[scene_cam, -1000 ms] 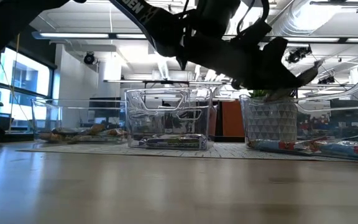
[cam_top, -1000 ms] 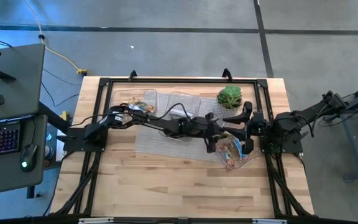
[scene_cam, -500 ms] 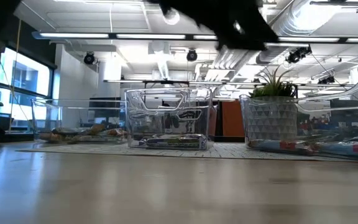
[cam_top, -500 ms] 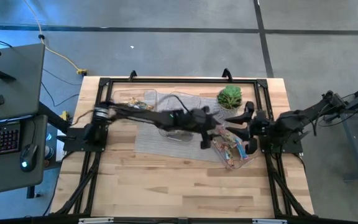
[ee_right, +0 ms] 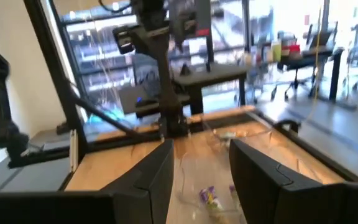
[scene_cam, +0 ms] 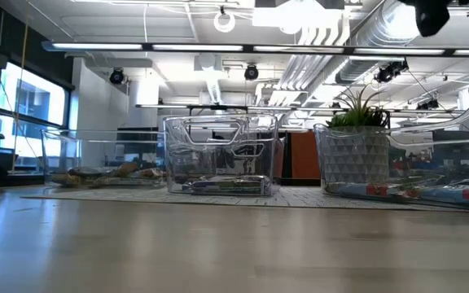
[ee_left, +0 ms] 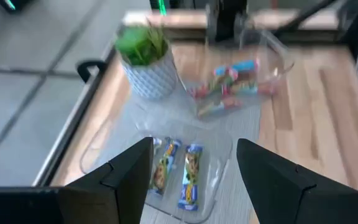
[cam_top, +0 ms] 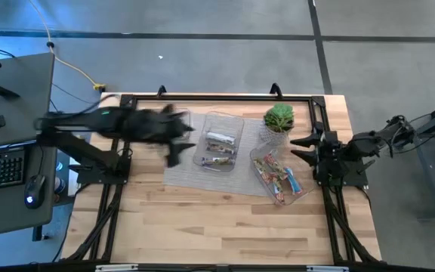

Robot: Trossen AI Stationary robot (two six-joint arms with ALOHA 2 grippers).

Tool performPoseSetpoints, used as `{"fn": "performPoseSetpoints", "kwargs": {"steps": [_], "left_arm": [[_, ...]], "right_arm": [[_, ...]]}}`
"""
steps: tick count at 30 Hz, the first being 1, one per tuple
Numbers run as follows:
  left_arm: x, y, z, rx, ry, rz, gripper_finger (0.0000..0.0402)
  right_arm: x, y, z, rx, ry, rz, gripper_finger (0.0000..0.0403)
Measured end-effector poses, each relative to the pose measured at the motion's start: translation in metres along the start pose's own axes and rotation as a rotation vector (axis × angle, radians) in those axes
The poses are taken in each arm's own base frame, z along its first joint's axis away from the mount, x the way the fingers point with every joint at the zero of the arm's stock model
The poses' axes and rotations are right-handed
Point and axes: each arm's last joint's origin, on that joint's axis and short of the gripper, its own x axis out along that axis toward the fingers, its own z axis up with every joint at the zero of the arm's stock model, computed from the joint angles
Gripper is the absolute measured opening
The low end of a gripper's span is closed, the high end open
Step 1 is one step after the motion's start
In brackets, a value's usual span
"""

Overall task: Pick and place Granola Bars by type
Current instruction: Return to Home Position

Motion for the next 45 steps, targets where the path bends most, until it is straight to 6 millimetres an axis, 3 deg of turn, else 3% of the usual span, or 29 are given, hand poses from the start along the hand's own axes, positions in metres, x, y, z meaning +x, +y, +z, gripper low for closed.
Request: {"fn": "performPoseSetpoints", "kwargs": {"steps": [2, 5, 9, 13, 21, 28, 32, 41, 45], "left_arm": [[-0.021, 0.002, -0.022, -0.027, -0.067, 0.014, 0.0225], [-0.034, 0.002, -0.066, -0.062, -0.120, -0.013, 0.0225], [-0.038, 0.004, -0.124, -0.119, -0.182, -0.072, 0.0225], [-0.044, 0.017, -0.169, -0.214, -0.303, -0.033, 0.0225], [-0.045, 0.028, -0.239, -0.173, -0.572, -0.069, 0.0225], [-0.020, 0.015, -0.242, -0.051, -0.552, -0.096, 0.0225], [-0.009, 0.012, -0.248, -0.026, -0.540, -0.076, 0.0225], [0.025, 0.002, -0.285, -0.116, -0.394, -0.106, 0.0225], [0.029, 0.001, -0.285, -0.165, -0.390, -0.115, 0.0225]], "right_arm": [[-0.004, -0.005, -0.013, -0.011, -0.064, 0.006, 0.0140], [-0.010, -0.012, -0.034, -0.011, -0.128, 0.043, 0.0140], [-0.019, -0.021, -0.057, 0.011, -0.173, 0.070, 0.0140], [-0.015, -0.020, -0.065, -0.009, -0.177, 0.050, 0.0140], [-0.011, -0.020, -0.080, -0.017, -0.153, 0.055, 0.0140], [-0.004, -0.023, -0.109, -0.034, -0.145, -0.033, 0.0140], [-0.004, -0.024, -0.112, -0.020, -0.122, -0.088, 0.0140], [-0.004, -0.024, -0.112, -0.032, -0.115, -0.091, 0.0140], [-0.004, -0.024, -0.113, -0.054, -0.113, -0.089, 0.0140]]}}
